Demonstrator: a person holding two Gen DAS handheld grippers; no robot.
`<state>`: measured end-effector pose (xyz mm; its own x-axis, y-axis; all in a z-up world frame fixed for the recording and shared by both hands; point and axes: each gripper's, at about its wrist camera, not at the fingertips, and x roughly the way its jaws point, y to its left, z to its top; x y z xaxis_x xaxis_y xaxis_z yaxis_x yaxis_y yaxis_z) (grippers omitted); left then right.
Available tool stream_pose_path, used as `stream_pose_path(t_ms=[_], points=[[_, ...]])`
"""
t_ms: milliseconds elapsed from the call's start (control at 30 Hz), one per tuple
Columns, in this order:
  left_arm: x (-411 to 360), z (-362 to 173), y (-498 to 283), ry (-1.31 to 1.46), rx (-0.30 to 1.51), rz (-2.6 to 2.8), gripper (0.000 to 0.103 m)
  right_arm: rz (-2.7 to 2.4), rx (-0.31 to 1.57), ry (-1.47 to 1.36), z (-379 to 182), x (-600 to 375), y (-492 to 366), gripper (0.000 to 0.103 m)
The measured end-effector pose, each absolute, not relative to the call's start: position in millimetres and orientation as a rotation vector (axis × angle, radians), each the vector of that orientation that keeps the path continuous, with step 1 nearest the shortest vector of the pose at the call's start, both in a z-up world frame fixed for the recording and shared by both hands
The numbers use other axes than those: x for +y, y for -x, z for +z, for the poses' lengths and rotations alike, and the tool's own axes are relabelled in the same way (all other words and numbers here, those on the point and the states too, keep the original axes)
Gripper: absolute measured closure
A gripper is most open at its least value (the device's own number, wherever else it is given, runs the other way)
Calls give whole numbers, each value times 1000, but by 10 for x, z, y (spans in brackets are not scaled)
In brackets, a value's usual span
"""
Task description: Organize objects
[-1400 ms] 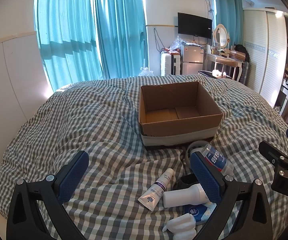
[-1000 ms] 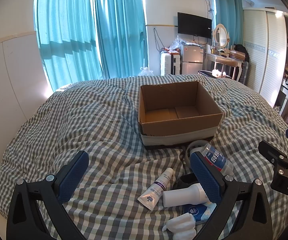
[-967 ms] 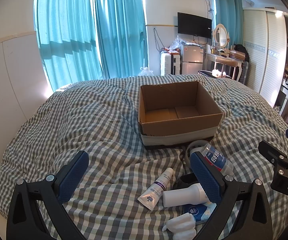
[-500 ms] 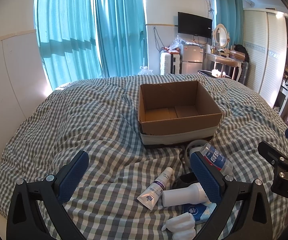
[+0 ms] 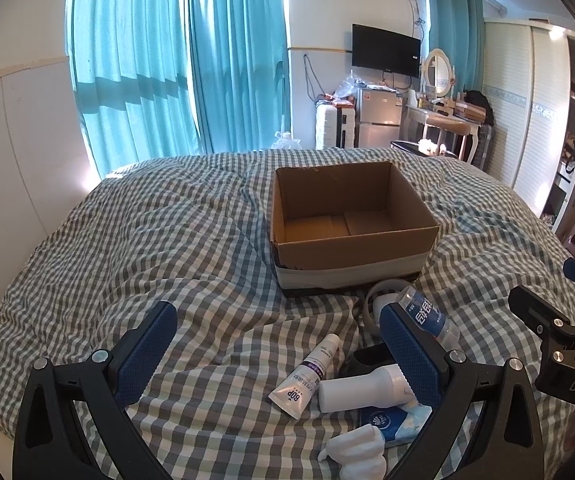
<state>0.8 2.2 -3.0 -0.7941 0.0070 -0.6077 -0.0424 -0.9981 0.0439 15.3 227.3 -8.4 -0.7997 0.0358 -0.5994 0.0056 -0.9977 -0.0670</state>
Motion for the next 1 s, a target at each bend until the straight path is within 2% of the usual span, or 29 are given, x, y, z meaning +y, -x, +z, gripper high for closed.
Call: stream_pose_path(t_ms=[500, 1000], points=[[-13, 30, -43, 992, 105, 2959, 0, 2971, -130, 983, -25, 2217, -201, 0], [-49, -291, 81, 1133, 59, 2878, 0, 2966, -144, 1044, -177, 2195, -134, 0]])
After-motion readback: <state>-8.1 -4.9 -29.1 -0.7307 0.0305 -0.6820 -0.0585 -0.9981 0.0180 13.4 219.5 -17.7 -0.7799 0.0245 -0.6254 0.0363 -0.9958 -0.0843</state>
